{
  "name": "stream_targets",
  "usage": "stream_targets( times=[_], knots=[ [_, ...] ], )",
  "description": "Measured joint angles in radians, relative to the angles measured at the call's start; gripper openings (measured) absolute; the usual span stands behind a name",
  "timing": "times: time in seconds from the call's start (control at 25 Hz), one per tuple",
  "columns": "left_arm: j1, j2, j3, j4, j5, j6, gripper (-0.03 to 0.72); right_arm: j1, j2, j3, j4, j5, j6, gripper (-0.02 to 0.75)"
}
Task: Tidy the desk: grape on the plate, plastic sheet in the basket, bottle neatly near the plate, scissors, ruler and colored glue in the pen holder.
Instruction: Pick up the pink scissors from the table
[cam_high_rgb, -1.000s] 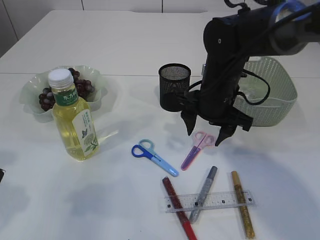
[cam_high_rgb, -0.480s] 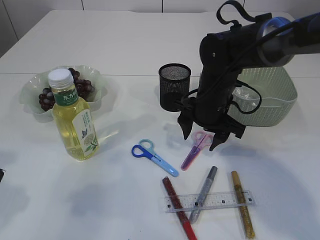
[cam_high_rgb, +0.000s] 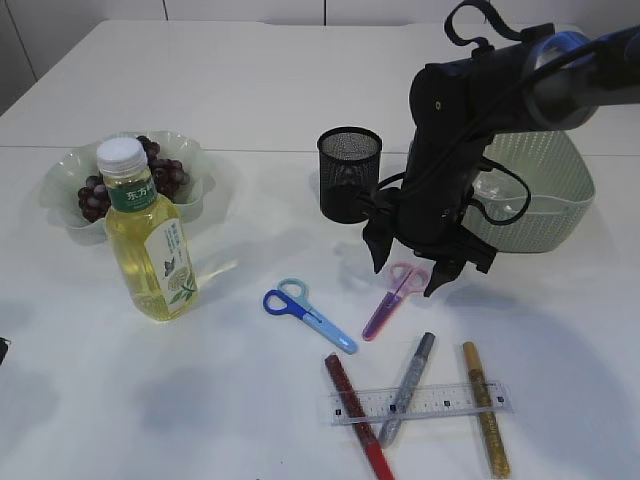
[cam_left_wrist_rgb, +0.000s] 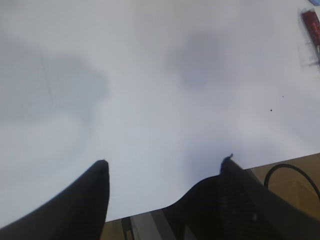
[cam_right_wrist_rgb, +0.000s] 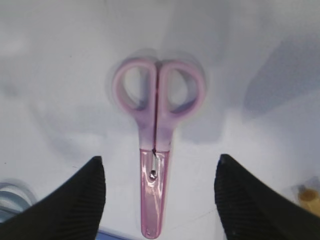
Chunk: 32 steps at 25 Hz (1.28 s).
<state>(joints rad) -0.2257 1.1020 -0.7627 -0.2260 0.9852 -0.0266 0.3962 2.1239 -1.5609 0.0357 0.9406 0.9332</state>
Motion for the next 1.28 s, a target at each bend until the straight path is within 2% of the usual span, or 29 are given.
stream_targets(
  times=[1.28],
  knots=[
    [0.000,0.000,0.000,0.000,-0.011,0.000,0.496,0.000,0.074,-0.002,0.066,-0.008,-0.019,0.531]
  ],
)
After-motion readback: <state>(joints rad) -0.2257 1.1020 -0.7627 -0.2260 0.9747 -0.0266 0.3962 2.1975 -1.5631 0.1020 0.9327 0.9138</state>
